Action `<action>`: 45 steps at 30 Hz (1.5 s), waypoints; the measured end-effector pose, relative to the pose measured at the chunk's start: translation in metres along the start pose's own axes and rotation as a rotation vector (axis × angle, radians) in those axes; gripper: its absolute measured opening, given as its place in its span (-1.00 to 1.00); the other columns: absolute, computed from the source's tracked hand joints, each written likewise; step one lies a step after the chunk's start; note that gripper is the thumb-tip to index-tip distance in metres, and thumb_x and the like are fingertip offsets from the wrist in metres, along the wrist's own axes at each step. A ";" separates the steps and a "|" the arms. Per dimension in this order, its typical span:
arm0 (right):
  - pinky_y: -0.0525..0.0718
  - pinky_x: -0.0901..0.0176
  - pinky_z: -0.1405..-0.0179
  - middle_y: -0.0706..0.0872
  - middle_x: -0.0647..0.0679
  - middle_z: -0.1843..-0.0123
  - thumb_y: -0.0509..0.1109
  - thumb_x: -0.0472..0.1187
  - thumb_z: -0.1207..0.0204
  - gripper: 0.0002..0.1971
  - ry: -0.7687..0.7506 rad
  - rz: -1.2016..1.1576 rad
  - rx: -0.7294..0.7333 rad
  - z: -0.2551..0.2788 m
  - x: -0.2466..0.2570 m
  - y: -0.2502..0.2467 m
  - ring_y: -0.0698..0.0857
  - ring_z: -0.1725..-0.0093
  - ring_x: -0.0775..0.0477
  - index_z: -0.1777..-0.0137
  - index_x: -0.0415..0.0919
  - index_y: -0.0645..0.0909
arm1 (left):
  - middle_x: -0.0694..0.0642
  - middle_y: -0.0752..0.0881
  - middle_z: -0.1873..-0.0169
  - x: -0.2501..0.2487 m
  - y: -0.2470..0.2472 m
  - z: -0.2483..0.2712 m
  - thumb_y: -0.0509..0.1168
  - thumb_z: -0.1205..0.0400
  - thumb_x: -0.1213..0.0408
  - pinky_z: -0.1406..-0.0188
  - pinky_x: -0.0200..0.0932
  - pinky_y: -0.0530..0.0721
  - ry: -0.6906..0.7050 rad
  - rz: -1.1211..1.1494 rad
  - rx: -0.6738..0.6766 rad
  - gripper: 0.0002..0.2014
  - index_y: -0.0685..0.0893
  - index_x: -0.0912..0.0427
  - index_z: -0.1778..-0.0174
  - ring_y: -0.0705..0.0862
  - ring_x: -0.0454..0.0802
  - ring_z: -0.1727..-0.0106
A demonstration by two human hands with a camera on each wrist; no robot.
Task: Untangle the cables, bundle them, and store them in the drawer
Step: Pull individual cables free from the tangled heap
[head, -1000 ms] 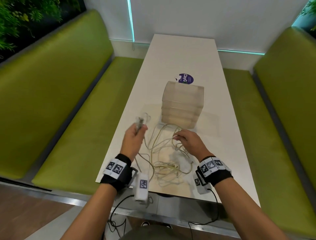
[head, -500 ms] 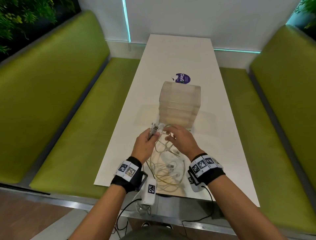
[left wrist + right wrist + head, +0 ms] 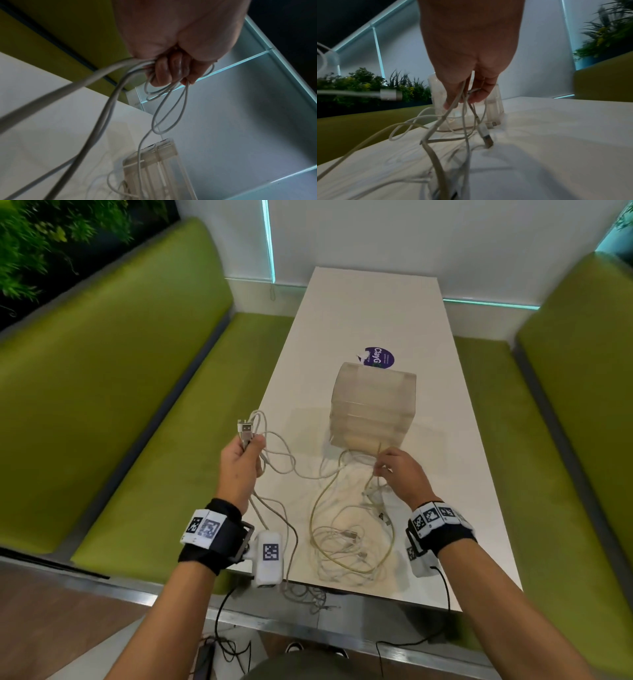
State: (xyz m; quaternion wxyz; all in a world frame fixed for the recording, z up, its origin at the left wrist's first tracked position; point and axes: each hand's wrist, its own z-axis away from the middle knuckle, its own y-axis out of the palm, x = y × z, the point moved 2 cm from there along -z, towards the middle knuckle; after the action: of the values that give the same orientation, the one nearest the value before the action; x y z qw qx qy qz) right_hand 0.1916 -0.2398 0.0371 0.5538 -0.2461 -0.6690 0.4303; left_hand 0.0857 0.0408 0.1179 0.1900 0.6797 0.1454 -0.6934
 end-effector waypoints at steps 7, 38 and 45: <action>0.26 -0.18 -0.54 0.42 -0.03 -0.57 0.34 -0.14 -0.61 -0.56 -0.132 -0.041 0.059 0.016 0.013 -0.007 0.34 -0.54 -0.18 -0.49 0.03 0.46 | -0.07 0.23 0.59 0.006 0.009 0.011 0.21 -0.69 0.37 0.58 -0.26 0.15 -0.009 -0.026 0.125 -0.79 0.46 0.25 0.28 0.15 -0.16 0.57; 0.50 0.38 0.34 0.58 0.12 -0.09 0.63 -0.12 -0.32 -0.37 0.164 -0.460 0.004 0.065 0.062 0.020 0.56 0.32 0.18 -0.28 0.07 0.33 | -0.10 0.25 0.61 0.021 0.002 0.063 0.22 -0.68 0.40 0.60 -0.33 0.19 -0.139 -0.057 0.307 -0.82 0.50 0.30 0.25 0.16 -0.15 0.58; 0.64 0.39 0.09 0.58 0.08 -0.20 0.66 -0.24 -0.27 -0.10 -0.095 -0.578 0.330 0.084 0.097 -0.010 0.67 0.12 0.05 -0.56 0.13 0.30 | -0.07 0.33 0.60 0.030 0.009 0.068 0.31 -0.53 0.36 0.54 -0.25 0.19 -0.167 -0.307 0.485 -0.78 0.51 0.41 0.37 0.24 -0.17 0.57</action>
State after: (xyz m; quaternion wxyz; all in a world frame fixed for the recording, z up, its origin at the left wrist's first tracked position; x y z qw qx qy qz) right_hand 0.0875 -0.1918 0.0959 0.6537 0.0673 -0.6573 0.3689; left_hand 0.0294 -0.0002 0.0906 -0.0738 0.6159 0.0603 -0.7820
